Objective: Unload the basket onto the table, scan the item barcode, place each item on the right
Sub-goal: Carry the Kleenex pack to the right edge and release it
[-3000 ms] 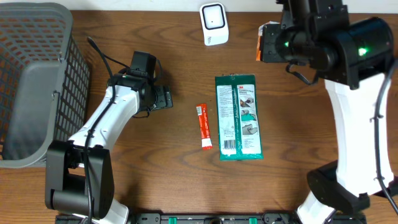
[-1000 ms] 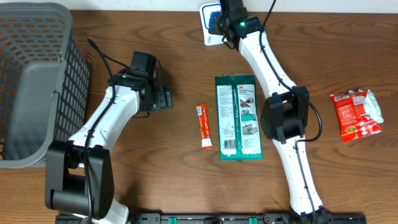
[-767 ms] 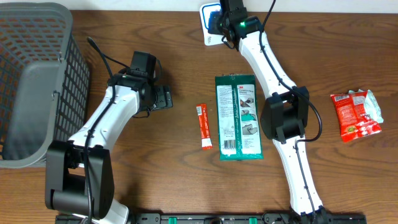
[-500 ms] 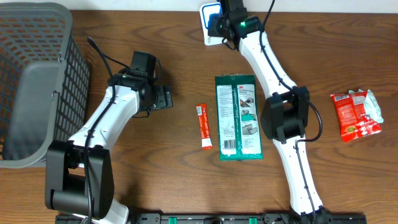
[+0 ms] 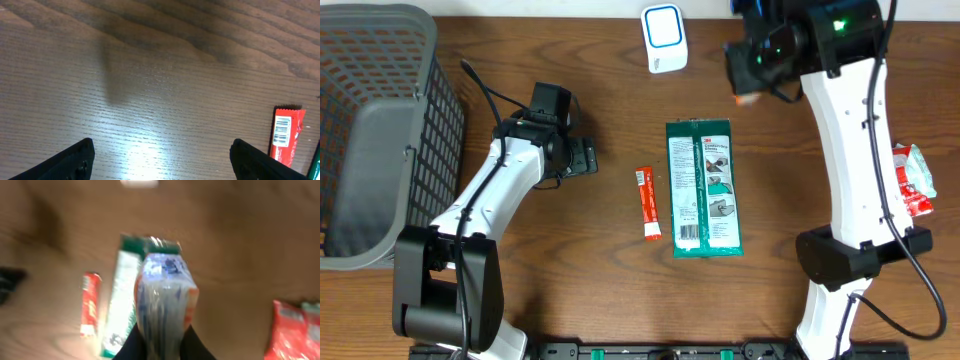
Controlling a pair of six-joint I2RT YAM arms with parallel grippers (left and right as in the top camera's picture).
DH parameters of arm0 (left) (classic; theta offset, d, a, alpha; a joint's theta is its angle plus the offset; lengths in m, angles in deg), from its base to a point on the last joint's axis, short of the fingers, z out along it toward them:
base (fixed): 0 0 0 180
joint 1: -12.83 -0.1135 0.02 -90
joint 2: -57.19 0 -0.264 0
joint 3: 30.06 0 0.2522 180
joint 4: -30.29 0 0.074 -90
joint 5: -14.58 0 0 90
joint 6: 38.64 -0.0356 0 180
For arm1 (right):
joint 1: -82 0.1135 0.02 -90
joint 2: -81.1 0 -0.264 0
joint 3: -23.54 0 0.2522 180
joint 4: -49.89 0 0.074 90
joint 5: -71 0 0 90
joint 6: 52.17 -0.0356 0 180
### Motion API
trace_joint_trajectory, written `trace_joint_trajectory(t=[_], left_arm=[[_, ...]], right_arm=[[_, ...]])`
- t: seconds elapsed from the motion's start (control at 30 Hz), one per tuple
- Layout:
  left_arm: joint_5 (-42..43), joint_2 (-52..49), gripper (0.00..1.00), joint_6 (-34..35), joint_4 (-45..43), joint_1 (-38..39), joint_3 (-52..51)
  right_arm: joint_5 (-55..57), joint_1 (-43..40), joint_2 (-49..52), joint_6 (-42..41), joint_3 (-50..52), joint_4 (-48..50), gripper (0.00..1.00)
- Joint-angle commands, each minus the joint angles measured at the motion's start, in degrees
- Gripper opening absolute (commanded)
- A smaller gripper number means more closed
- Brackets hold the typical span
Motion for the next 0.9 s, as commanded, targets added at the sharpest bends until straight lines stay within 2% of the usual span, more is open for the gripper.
trace_joint_trajectory(t=[0.0, 0.1, 0.27, 0.37, 0.57, 0.73, 0.87], left_arm=[[-1.1, 0.9, 0.87, 0.3, 0.2, -0.1, 0.5], [-1.1, 0.9, 0.87, 0.3, 0.2, -0.1, 0.5], [-1.1, 0.9, 0.87, 0.3, 0.6, -0.1, 0.4], [-1.1, 0.9, 0.87, 0.3, 0.6, -0.1, 0.4], [-1.1, 0.9, 0.87, 0.3, 0.6, -0.1, 0.4], [-1.1, 0.9, 0.87, 0.3, 0.6, -0.1, 0.4], [-1.1, 0.9, 0.87, 0.3, 0.6, -0.1, 0.4]], right_arm=[[4.5, -2.5, 3.7, 1.7, 5.6, -0.5, 0.01], [4.8, -4.5, 3.7, 1.4, 11.1, -1.1, 0.01], [9.2, -9.0, 3.7, -3.7, 25.2, 2.2, 0.01], [14.5, -12.3, 3.7, -6.1, 36.1, 6.7, 0.01], [23.9, -18.3, 3.7, -6.1, 50.7, 18.5, 0.01], [26.2, -20.6, 3.7, -6.3, 54.8, 24.6, 0.01], [26.1, -21.7, 3.7, -6.3, 57.1, 28.5, 0.15]])
